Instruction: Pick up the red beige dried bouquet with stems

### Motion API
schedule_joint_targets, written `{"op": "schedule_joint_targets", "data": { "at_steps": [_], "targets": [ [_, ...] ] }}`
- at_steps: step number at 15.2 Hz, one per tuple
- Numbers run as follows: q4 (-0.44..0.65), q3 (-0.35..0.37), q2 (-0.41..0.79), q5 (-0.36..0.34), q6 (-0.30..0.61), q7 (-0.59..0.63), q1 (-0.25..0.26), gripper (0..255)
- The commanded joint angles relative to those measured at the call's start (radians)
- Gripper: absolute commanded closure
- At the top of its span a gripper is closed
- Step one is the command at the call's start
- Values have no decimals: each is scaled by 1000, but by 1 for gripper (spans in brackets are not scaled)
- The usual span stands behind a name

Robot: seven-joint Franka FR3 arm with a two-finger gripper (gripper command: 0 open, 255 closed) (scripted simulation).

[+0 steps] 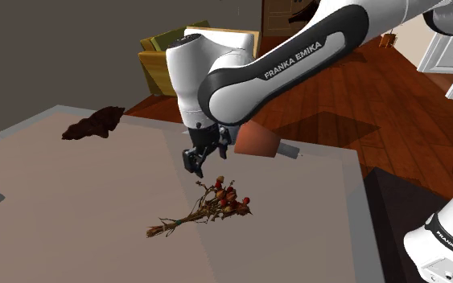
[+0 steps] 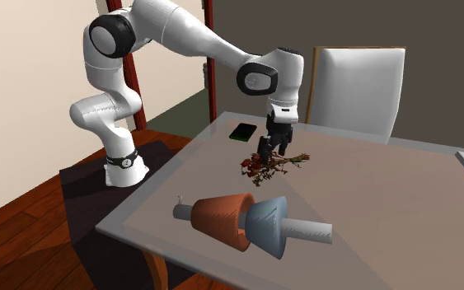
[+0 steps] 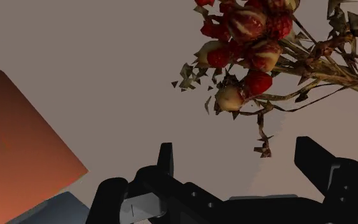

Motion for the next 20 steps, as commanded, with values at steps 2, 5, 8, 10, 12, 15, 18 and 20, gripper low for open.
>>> {"op": "schedule_joint_targets", "data": {
  "at_steps": [2, 5, 8, 10, 12, 15, 18, 20],
  "targets": [
    [144, -10, 132, -56, -22, 40, 61, 0],
    [166, -18, 170, -71, -7, 50, 76, 0],
    [150, -23, 187, -80, 24, 57, 79, 0],
    [141, -27, 199, -86, 44, 62, 80, 0],
    [139, -28, 203, -88, 50, 63, 81, 0],
    [138, -28, 204, -89, 52, 63, 81, 255],
    [138, -28, 204, -89, 52, 63, 81, 255],
    [138, -28, 204, -89, 52, 63, 81, 255]
  ]
}}
